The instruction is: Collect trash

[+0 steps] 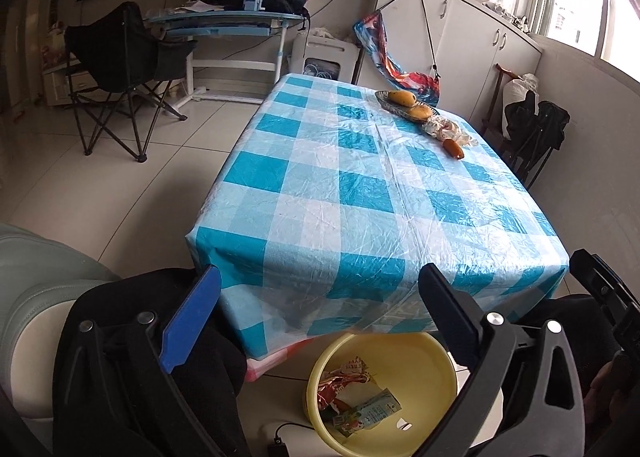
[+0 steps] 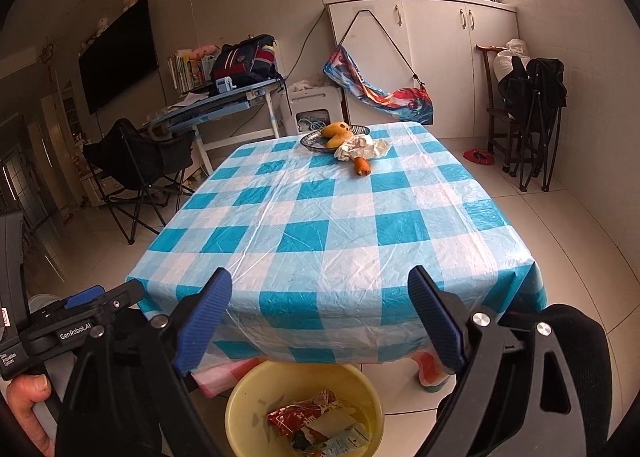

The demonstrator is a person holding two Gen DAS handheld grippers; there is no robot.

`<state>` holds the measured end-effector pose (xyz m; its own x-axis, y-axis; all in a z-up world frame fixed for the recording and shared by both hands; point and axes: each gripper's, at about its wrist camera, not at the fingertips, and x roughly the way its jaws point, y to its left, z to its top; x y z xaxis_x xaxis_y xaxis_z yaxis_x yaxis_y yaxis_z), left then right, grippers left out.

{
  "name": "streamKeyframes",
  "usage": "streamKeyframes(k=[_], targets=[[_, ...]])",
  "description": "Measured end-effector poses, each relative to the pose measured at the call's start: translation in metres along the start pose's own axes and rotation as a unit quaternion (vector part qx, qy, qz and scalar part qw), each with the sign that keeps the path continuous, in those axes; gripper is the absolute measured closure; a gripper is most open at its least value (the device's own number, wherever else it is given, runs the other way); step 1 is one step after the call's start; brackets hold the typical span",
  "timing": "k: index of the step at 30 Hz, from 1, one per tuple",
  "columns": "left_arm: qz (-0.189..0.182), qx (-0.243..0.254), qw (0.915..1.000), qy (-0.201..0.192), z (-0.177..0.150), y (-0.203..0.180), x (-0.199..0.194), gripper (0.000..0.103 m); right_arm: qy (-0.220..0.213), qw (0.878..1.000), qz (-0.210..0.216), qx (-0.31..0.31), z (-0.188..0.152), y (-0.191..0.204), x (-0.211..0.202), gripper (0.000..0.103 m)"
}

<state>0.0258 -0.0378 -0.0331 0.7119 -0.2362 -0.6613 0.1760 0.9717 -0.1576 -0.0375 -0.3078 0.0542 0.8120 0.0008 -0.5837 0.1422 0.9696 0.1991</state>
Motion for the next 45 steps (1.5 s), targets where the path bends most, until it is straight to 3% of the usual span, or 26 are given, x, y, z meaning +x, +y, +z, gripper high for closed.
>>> streamKeyframes(k=[12,45], targets=[[0.019,0.037,0.999,-0.017,-0.0026,-0.0096,-0.0091,0.007,0.002,1.0,-0.01,-0.008,-0.0012,0.0018,0.0007,0.012],[0.04,0.039,0.9982,-0.02,-0.0002,-0.0058,-0.0104,0.007,0.008,1.0,-0.024,-0.005,-0.0028,0.0014,0.0009,0.01]])
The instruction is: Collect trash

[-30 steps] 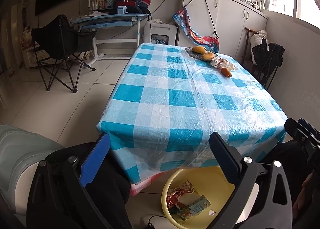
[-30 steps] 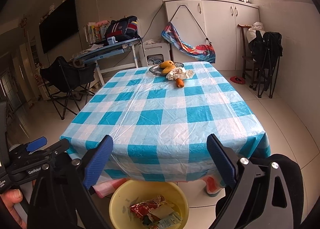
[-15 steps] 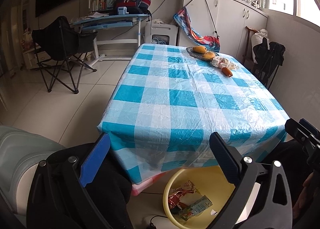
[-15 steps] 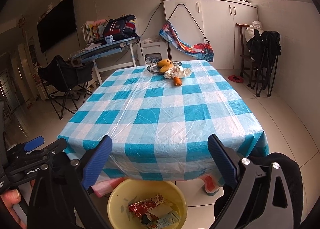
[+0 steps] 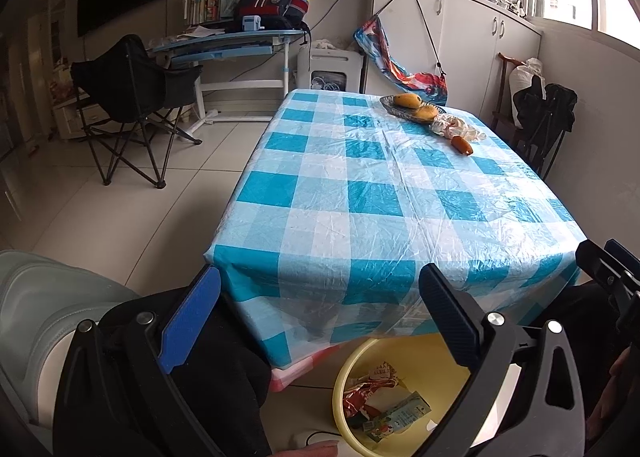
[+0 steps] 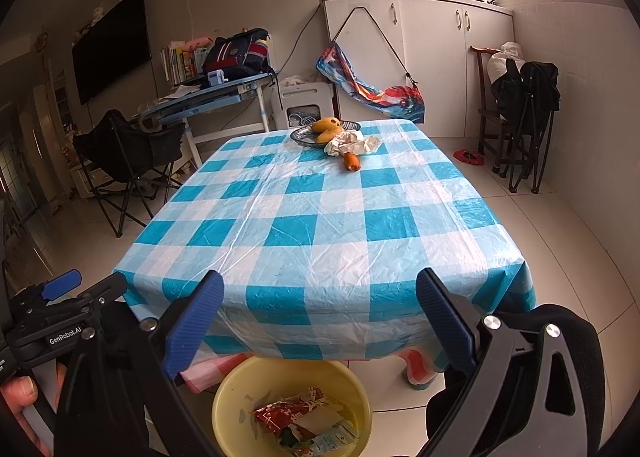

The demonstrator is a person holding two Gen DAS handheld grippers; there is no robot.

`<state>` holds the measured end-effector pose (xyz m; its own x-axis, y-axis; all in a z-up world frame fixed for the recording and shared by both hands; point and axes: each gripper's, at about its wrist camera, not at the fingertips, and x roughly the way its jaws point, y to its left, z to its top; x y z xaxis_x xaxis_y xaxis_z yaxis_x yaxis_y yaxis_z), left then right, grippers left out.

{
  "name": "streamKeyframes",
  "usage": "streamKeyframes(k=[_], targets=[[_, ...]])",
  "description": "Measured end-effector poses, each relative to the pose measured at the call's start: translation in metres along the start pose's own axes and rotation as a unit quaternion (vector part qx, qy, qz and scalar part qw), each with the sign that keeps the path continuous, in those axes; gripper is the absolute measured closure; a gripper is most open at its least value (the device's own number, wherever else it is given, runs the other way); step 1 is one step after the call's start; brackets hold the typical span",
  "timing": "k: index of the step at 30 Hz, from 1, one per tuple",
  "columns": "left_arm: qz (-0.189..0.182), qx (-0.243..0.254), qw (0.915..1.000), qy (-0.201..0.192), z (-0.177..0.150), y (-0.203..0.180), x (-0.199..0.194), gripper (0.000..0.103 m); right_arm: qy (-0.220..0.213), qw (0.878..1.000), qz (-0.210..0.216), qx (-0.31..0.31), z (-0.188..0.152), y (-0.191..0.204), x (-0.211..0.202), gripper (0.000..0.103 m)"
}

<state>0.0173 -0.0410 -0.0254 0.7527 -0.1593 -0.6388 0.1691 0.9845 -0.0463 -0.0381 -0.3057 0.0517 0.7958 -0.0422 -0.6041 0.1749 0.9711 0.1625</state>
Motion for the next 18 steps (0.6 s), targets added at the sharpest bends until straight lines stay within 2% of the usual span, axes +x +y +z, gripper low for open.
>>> streamKeyframes(k=[11,18], targets=[[-0.005,-0.009,0.9999,0.003,0.003,0.002,0.002,0.007,-0.001,1.0,0.007,-0.01,0.005,0.002,0.0,0.01],[-0.011,-0.008,0.9997,0.021,0.005,-0.001,0.018,0.007,0.028,0.999,0.016,-0.008,0.017,-0.006,0.03,0.008]])
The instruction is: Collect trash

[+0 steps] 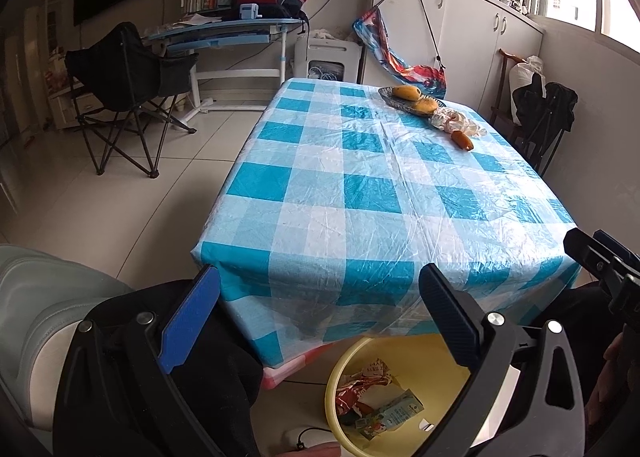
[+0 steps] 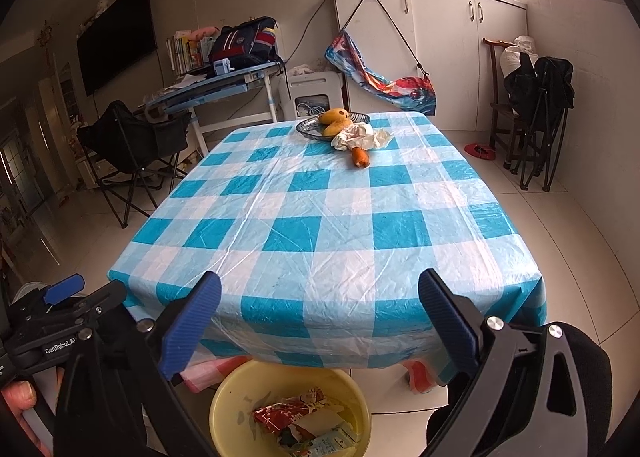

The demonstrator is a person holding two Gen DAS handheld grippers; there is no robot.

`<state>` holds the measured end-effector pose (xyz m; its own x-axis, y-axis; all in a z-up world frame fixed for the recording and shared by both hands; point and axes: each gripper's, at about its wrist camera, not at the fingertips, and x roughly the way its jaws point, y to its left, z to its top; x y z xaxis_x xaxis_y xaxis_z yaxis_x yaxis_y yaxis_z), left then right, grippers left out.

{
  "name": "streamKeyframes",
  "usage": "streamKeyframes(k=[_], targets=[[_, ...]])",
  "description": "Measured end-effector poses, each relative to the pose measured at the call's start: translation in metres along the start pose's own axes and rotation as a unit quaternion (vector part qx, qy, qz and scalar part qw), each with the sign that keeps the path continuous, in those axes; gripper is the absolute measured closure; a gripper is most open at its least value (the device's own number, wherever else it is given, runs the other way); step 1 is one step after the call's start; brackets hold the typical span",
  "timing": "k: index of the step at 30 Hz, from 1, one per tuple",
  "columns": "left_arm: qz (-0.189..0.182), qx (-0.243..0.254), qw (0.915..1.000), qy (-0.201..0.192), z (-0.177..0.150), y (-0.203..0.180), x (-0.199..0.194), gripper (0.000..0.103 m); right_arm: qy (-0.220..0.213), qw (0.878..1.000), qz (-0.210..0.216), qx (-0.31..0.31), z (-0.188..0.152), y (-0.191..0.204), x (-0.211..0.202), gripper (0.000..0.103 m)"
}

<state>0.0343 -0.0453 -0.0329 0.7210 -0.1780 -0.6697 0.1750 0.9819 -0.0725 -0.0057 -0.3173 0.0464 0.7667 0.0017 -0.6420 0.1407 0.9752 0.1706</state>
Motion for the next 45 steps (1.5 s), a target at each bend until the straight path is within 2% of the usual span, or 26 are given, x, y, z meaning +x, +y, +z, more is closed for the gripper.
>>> streamKeyframes(k=[8,14,22,25,26,28,29,33,35,40,45], targets=[[-0.003,-0.003,0.9998,0.017,0.008,-0.003,0.027,0.007,0.036,0.999,0.002,0.003,0.046,-0.021,0.067,0.008],[0.003,-0.031,0.9992,0.026,0.017,0.009,0.045,0.007,0.069,0.998,-0.004,0.014,0.091,-0.04,0.135,0.009],[-0.006,-0.063,0.9972,0.039,0.026,0.021,0.058,0.007,0.116,0.993,-0.004,0.023,0.123,-0.052,0.208,0.038],[-0.018,-0.055,0.998,0.025,0.044,0.018,0.058,0.007,0.138,0.99,-0.001,0.024,0.125,-0.055,0.225,0.052],[-0.028,-0.05,0.9981,0.023,0.054,0.016,0.061,0.007,0.133,0.991,0.0,0.019,0.126,-0.055,0.225,0.059],[-0.049,-0.037,0.998,0.016,0.079,0.007,0.067,0.007,0.143,0.989,0.016,0.02,0.126,-0.056,0.225,0.075],[-0.061,-0.031,0.9976,0.013,0.093,0.001,0.072,0.007,0.147,0.989,0.025,0.025,0.125,-0.059,0.222,0.081],[-0.111,0.0,0.9937,0.017,0.15,-0.042,0.104,0.007,0.157,0.986,0.052,0.037,0.108,-0.063,0.198,0.082],[-0.141,0.013,0.9893,0.035,0.175,-0.073,0.132,0.007,0.158,0.983,0.069,0.056,0.096,-0.067,0.181,0.082],[-0.16,0.035,0.984,0.069,0.215,-0.151,0.205,0.007,0.144,0.981,0.088,0.099,0.078,-0.075,0.16,0.082],[-0.169,0.06,0.9772,0.114,0.227,-0.209,0.261,0.007,0.144,0.978,0.108,0.108,0.079,-0.079,0.163,0.082]])
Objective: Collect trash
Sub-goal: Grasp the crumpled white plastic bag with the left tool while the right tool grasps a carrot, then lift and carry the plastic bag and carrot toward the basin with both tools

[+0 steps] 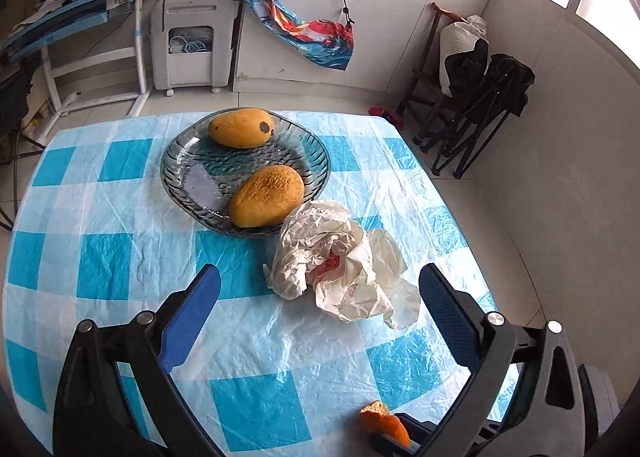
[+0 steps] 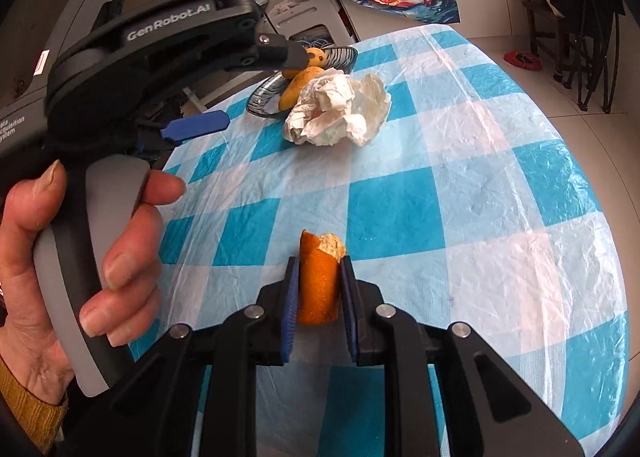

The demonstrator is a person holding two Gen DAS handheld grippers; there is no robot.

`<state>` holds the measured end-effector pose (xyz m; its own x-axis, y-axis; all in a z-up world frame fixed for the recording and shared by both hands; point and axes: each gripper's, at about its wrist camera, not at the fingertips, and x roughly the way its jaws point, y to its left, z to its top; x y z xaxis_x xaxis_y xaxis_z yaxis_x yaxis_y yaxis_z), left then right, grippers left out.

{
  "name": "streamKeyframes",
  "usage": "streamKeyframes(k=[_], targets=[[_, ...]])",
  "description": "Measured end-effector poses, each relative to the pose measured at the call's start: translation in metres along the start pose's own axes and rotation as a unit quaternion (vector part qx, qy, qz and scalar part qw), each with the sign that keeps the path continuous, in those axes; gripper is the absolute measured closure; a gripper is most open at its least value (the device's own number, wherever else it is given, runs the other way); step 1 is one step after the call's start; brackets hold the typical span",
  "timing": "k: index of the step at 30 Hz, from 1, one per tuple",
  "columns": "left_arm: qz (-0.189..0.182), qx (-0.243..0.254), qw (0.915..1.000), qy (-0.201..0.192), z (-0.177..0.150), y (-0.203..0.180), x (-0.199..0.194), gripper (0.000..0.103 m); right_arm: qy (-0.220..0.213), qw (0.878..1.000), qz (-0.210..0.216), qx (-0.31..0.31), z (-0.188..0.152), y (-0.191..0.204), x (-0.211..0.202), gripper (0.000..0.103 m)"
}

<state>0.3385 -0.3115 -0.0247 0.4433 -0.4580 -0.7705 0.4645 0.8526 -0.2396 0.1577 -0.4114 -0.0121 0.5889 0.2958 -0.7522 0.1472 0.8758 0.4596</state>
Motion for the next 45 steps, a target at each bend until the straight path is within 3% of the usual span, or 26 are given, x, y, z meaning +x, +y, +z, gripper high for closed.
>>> streamKeyframes(k=[5,7,8,12,19,29,34,45], targets=[[0.011,-0.003,0.9993,0.035,0.007,-0.004,0.04,0.008,0.005,1.0,0.016,0.013,0.002,-0.006,0.001,0.082],[0.026,0.005,0.9986,0.046,0.005,-0.005,0.05,0.028,0.008,1.0,0.024,0.017,0.003,-0.008,0.001,0.082],[0.03,0.007,0.9981,0.053,0.003,-0.005,0.054,0.049,0.009,0.999,0.026,0.018,0.003,-0.009,0.001,0.082],[0.018,-0.009,0.9995,0.024,-0.007,0.004,0.038,0.067,0.009,0.999,0.028,0.017,0.002,-0.009,0.001,0.082],[0.048,-0.025,0.9983,-0.022,-0.053,0.035,-0.04,0.069,0.016,0.999,0.045,0.009,0.002,-0.002,0.007,0.082],[0.094,-0.067,0.9927,-0.034,-0.149,0.088,-0.139,0.069,-0.005,0.997,0.078,0.001,-0.008,0.008,-0.005,0.083],[0.103,-0.059,0.992,-0.043,-0.183,0.09,-0.171,0.069,-0.052,0.993,0.103,-0.015,-0.028,0.025,-0.03,0.083],[0.091,-0.046,0.9925,-0.068,-0.226,0.078,-0.22,0.068,-0.097,0.99,0.102,-0.034,-0.073,0.049,-0.07,0.083]])
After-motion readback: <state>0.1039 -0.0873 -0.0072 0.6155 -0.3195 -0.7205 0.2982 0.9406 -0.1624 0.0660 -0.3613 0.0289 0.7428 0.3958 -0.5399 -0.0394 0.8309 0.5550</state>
